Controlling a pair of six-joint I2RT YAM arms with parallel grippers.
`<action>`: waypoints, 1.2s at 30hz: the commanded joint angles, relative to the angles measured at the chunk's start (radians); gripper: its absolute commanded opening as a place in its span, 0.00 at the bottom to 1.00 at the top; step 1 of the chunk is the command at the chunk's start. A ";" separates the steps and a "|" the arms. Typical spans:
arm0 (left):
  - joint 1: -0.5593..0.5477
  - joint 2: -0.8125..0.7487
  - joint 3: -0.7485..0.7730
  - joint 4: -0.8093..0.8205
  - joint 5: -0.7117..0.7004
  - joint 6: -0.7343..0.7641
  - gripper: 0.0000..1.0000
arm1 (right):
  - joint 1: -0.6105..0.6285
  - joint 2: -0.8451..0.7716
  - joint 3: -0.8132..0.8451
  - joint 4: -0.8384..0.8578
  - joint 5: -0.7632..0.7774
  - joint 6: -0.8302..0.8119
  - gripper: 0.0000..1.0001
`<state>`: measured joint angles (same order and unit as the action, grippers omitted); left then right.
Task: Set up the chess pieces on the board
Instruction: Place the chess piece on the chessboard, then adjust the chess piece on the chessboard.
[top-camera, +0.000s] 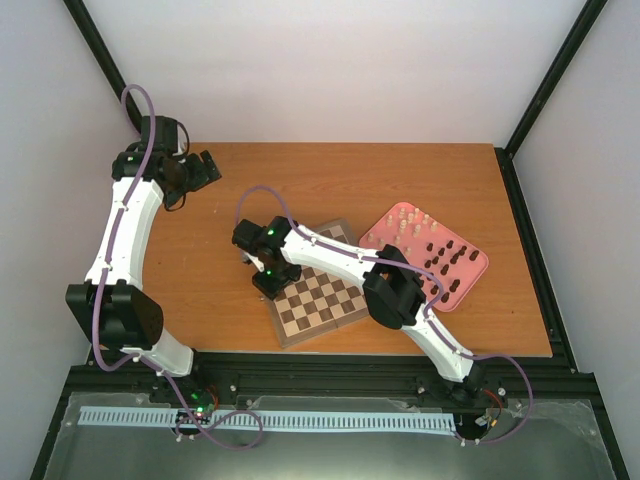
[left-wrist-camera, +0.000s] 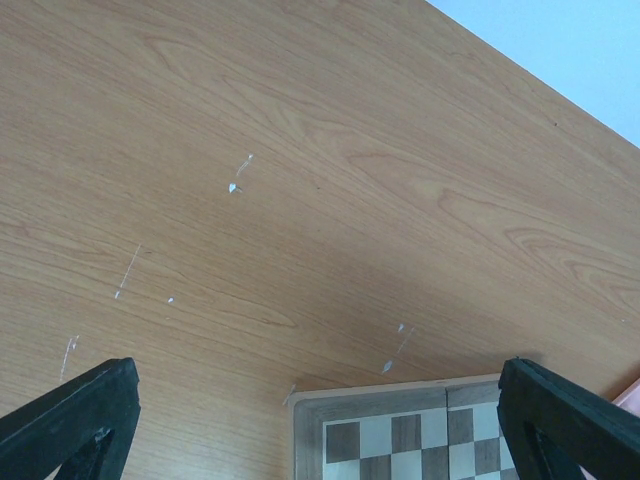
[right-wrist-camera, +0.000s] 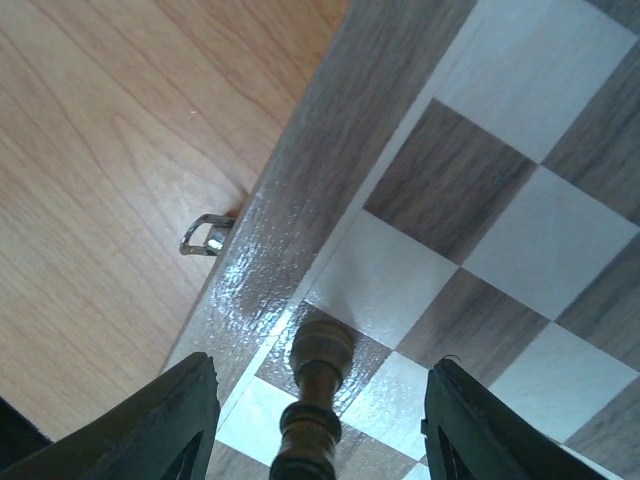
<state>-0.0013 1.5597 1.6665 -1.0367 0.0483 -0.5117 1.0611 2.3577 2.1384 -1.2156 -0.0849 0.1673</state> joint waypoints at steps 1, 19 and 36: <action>-0.006 -0.023 0.012 0.001 -0.001 0.004 1.00 | 0.001 -0.008 0.034 0.002 0.053 0.017 0.57; -0.006 -0.003 0.022 -0.002 -0.011 0.010 1.00 | -0.027 0.069 0.121 0.001 0.072 0.002 0.57; -0.006 0.010 0.018 -0.001 -0.018 0.016 1.00 | -0.047 0.105 0.151 -0.021 0.089 0.008 0.57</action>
<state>-0.0013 1.5646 1.6669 -1.0367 0.0383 -0.5114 1.0214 2.4416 2.2612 -1.2190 -0.0143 0.1726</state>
